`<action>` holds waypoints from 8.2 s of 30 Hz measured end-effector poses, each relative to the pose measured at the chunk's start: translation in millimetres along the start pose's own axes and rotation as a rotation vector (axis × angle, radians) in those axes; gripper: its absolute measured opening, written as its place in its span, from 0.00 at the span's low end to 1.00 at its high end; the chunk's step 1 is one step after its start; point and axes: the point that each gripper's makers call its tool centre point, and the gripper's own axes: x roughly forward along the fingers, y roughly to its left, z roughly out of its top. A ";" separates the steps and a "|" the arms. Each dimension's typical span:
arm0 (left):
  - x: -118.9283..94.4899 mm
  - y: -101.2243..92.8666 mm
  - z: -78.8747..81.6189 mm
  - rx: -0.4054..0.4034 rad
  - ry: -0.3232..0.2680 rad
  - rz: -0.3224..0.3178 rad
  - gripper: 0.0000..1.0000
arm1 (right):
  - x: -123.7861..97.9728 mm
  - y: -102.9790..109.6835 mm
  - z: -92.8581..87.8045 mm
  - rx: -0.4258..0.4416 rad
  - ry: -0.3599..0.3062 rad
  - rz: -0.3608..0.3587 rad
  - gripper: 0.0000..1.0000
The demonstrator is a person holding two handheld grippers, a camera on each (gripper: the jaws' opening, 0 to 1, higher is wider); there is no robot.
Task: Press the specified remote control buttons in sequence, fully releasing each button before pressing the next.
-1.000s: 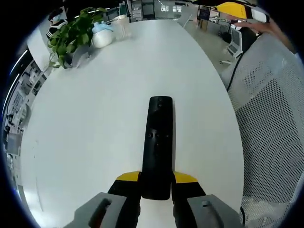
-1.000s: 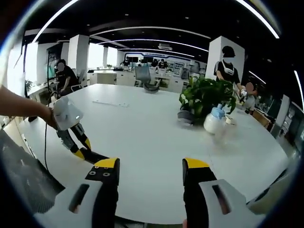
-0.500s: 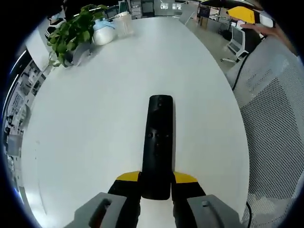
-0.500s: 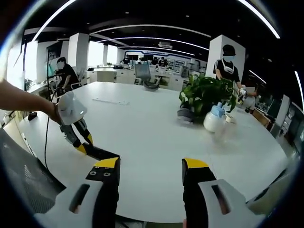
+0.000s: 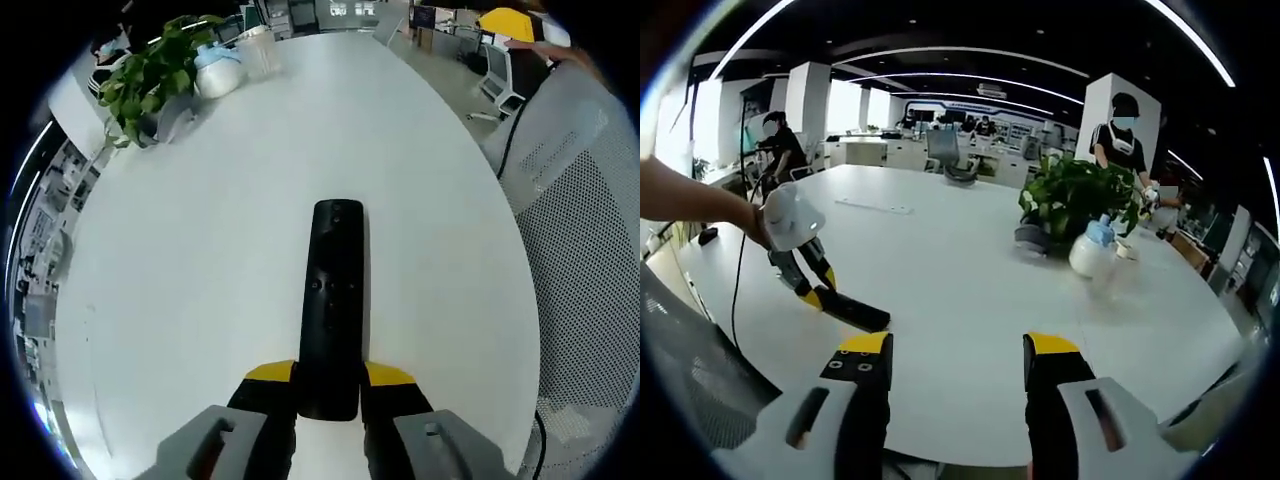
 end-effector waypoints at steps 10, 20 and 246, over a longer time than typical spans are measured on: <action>-2.4 21.9 -11.8 0.036 0.084 0.033 0.24 | 1.9 4.1 -2.7 -0.016 0.018 0.019 0.54; -1.7 28.7 -12.8 0.030 0.096 0.045 0.23 | 2.1 3.8 -3.6 -0.012 0.022 0.021 0.53; -242.5 -85.2 -84.0 -0.874 -0.635 0.945 1.00 | -4.7 -1.7 21.0 0.032 -0.126 0.000 0.78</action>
